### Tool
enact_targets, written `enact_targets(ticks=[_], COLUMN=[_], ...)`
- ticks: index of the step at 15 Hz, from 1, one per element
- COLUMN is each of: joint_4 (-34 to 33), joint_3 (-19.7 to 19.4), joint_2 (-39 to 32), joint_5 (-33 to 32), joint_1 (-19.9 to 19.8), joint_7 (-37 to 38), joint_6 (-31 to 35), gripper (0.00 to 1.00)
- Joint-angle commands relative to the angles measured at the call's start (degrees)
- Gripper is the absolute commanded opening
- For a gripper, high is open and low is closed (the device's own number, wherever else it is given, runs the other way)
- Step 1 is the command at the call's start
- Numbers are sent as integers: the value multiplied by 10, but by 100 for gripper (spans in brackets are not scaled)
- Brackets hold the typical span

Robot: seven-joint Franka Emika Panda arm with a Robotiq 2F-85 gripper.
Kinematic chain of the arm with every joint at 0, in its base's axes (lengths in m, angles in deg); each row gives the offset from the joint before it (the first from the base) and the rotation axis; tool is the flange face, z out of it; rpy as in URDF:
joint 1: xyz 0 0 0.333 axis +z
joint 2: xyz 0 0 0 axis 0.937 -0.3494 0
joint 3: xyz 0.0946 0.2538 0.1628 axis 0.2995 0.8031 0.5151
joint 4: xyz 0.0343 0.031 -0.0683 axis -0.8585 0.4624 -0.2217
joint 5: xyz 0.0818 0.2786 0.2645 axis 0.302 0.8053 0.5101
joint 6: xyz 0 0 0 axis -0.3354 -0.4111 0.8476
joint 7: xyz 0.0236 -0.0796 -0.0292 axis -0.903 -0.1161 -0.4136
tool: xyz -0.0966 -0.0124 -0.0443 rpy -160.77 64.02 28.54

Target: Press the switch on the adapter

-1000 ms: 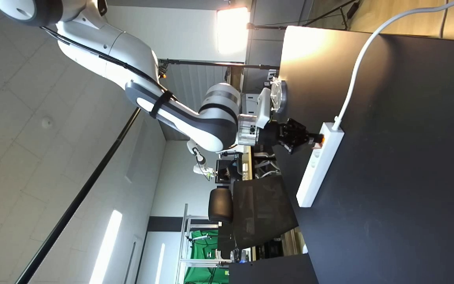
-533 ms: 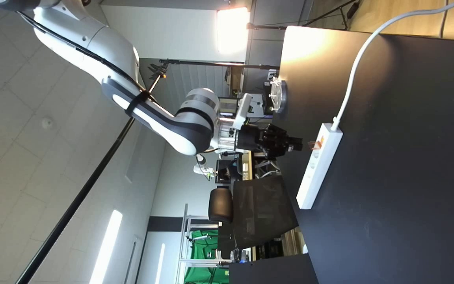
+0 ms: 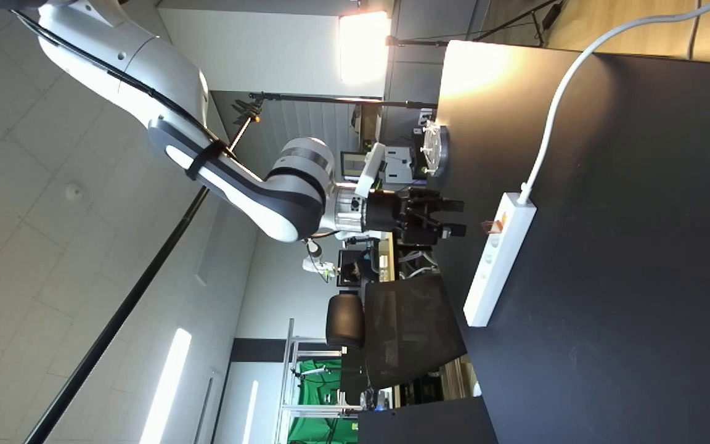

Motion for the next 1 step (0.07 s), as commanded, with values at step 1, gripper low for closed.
enact_targets(ticks=[1], joint_4=[-1], joint_3=[-8], joint_2=[0], joint_5=[6], joint_1=[8], joint_7=[-4], joint_6=[-1], gripper=[79])
